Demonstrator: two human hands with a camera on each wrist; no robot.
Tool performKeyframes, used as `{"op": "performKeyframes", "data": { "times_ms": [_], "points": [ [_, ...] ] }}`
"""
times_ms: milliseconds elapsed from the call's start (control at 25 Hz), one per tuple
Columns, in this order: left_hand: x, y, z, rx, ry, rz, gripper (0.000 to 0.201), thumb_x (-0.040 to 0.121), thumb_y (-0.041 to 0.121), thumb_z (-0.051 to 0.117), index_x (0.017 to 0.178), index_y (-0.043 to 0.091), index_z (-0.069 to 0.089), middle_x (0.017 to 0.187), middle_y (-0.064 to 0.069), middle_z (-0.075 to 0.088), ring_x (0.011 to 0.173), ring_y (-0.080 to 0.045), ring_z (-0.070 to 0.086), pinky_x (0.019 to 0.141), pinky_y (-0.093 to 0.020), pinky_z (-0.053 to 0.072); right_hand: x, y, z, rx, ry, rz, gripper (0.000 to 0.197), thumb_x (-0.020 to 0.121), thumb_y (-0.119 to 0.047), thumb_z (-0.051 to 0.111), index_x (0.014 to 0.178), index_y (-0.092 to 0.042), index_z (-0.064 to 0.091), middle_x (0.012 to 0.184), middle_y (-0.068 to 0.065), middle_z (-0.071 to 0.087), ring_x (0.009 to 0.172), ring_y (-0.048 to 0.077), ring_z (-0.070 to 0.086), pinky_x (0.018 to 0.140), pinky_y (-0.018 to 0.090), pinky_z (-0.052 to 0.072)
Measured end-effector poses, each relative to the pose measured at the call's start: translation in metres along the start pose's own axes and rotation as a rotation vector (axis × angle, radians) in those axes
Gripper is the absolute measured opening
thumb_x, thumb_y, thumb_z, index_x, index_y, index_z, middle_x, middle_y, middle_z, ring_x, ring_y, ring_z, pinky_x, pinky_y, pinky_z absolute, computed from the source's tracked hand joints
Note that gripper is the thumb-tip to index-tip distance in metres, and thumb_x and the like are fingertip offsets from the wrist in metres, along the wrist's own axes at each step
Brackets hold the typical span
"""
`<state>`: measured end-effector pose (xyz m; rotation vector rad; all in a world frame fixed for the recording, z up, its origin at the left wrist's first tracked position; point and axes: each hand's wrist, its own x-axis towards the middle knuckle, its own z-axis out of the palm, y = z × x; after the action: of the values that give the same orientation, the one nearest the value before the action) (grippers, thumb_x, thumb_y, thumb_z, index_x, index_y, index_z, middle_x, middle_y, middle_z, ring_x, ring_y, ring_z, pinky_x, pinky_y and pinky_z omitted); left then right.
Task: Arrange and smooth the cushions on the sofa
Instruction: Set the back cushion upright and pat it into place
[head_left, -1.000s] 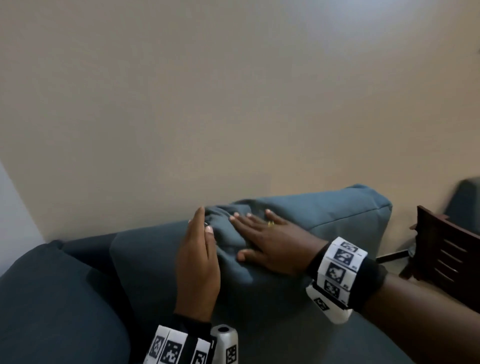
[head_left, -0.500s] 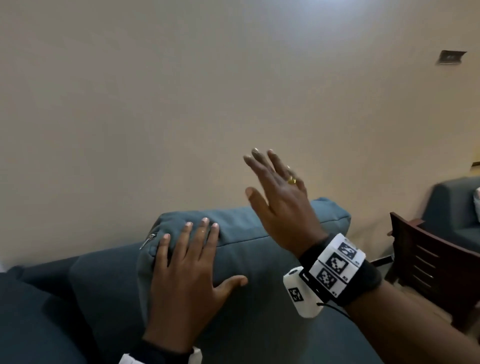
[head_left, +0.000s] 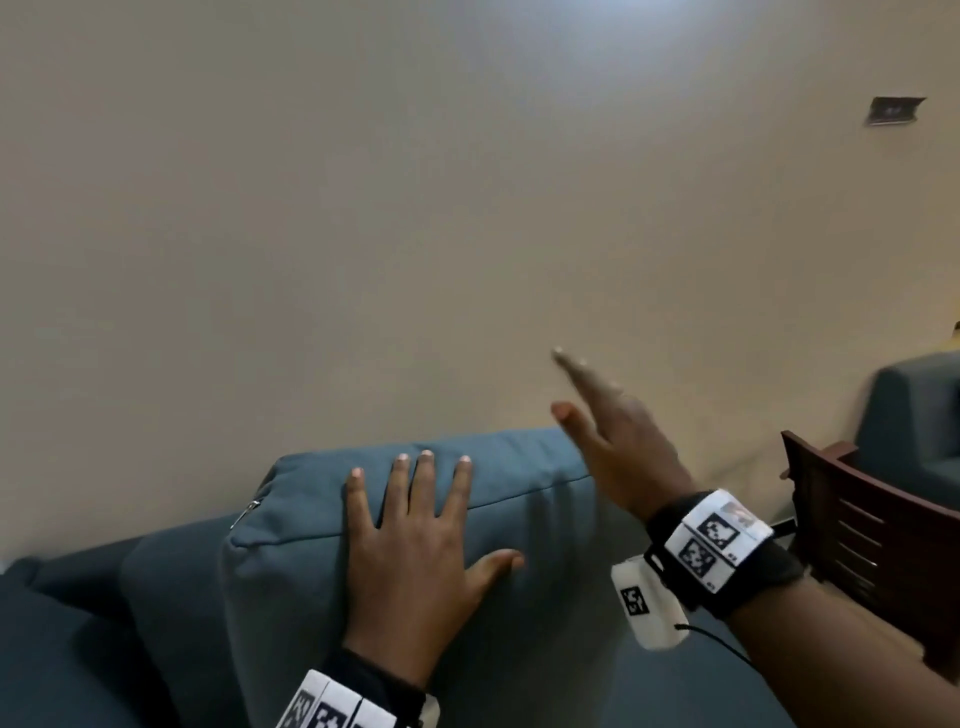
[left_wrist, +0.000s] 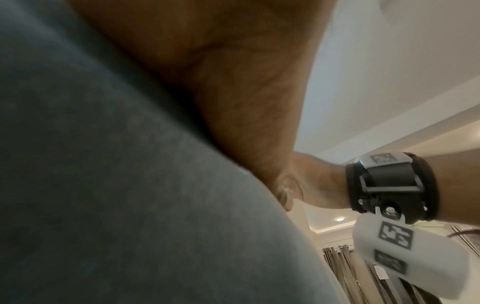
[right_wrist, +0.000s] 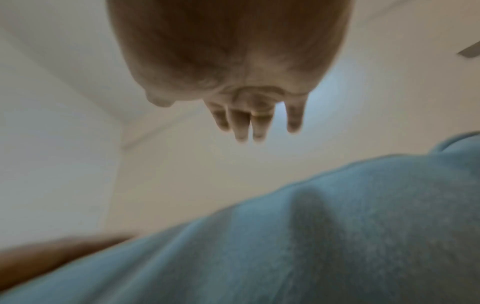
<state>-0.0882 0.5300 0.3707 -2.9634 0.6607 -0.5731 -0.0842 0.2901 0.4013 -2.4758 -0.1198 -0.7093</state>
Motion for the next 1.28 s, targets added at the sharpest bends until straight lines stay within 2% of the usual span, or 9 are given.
{"op": "performKeyframes", "data": {
  "times_ms": [200, 360, 480, 640, 800, 960, 1080, 1200, 1280],
  "points": [
    [-0.005, 0.005, 0.007, 0.002, 0.009, 0.006, 0.099, 0.078, 0.091, 0.027, 0.147, 0.024, 0.052, 0.149, -0.012, 0.052, 0.141, -0.034, 0.044, 0.113, -0.07, 0.02, -0.018, 0.04, 0.005, -0.339, -0.403, 0.042, 0.109, 0.068, -0.095, -0.011, 0.159, -0.041, 0.016, 0.168, -0.01, 0.017, 0.156, 0.012, 0.012, 0.125, 0.046, 0.007],
    [-0.002, 0.006, 0.012, 0.03, 0.041, 0.014, 0.106, 0.075, 0.094, 0.025, 0.153, 0.025, 0.043, 0.153, -0.018, 0.046, 0.144, -0.039, 0.039, 0.115, -0.071, 0.013, 0.001, 0.057, -0.019, -0.27, 0.139, 0.15, 0.075, 0.095, -0.074, 0.019, 0.159, -0.035, 0.023, 0.167, -0.012, 0.014, 0.156, 0.014, 0.008, 0.123, 0.042, 0.01],
    [-0.004, 0.008, 0.014, 0.061, 0.043, 0.041, 0.103, 0.076, 0.094, 0.024, 0.153, 0.027, 0.042, 0.155, -0.016, 0.044, 0.145, -0.037, 0.038, 0.114, -0.071, 0.015, -0.007, 0.066, 0.005, -0.403, -0.396, 0.247, 0.068, 0.102, -0.066, 0.019, 0.159, -0.031, 0.023, 0.169, -0.005, 0.017, 0.155, 0.015, 0.014, 0.123, 0.047, 0.01],
    [0.003, 0.006, 0.015, 0.058, 0.03, 0.006, 0.103, 0.077, 0.093, 0.025, 0.154, 0.026, 0.041, 0.156, -0.015, 0.042, 0.145, -0.035, 0.039, 0.115, -0.069, 0.014, 0.016, 0.068, -0.033, -0.182, 0.158, 0.18, 0.071, 0.095, -0.071, 0.027, 0.155, -0.034, 0.035, 0.168, -0.004, 0.021, 0.156, 0.016, 0.011, 0.119, 0.042, 0.017],
    [-0.001, 0.004, 0.013, 0.063, 0.001, 0.027, 0.103, 0.076, 0.092, 0.025, 0.153, 0.026, 0.042, 0.156, -0.014, 0.042, 0.145, -0.034, 0.038, 0.115, -0.07, 0.015, -0.007, 0.067, -0.002, -0.32, -0.445, 0.201, 0.07, 0.099, -0.07, 0.025, 0.16, -0.038, 0.015, 0.169, 0.003, 0.018, 0.155, 0.021, 0.017, 0.123, 0.05, 0.015],
    [0.005, -0.008, 0.016, 0.053, 0.069, -0.01, 0.103, 0.077, 0.091, 0.029, 0.153, 0.023, 0.042, 0.156, -0.016, 0.043, 0.145, -0.035, 0.038, 0.116, -0.069, 0.013, 0.014, 0.051, -0.014, -0.133, 0.147, 0.131, 0.081, 0.092, -0.081, 0.022, 0.159, -0.036, 0.024, 0.167, -0.001, 0.024, 0.155, 0.02, 0.02, 0.124, 0.042, 0.021],
    [0.003, -0.018, 0.015, 0.014, 0.075, 0.012, 0.096, 0.083, 0.089, 0.018, 0.151, 0.027, 0.045, 0.156, -0.01, 0.044, 0.145, -0.03, 0.04, 0.114, -0.067, 0.022, 0.005, 0.022, 0.024, -0.388, -0.46, -0.001, 0.109, 0.073, -0.095, -0.001, 0.16, -0.033, 0.021, 0.166, 0.004, 0.027, 0.153, 0.027, 0.024, 0.122, 0.047, 0.021],
    [-0.002, -0.055, 0.01, -0.025, 0.156, -0.125, 0.086, 0.09, 0.082, 0.012, 0.15, 0.031, 0.045, 0.16, -0.007, 0.038, 0.149, -0.027, 0.033, 0.112, -0.061, 0.027, 0.038, -0.001, 0.0, -0.153, 0.065, 0.055, 0.062, 0.099, -0.066, 0.039, 0.151, -0.031, 0.044, 0.147, 0.003, 0.056, 0.137, 0.025, 0.05, 0.111, 0.043, 0.038],
    [-0.004, -0.088, 0.006, -0.075, 0.206, -0.342, 0.076, 0.091, 0.078, 0.019, 0.144, 0.034, 0.051, 0.161, -0.008, 0.035, 0.151, -0.031, 0.025, 0.11, -0.065, 0.019, 0.044, -0.017, 0.012, -0.246, 0.005, -0.033, 0.06, 0.101, -0.062, 0.038, 0.153, -0.032, 0.039, 0.158, -0.005, 0.042, 0.148, 0.02, 0.035, 0.117, 0.04, 0.027]
  ]
}}
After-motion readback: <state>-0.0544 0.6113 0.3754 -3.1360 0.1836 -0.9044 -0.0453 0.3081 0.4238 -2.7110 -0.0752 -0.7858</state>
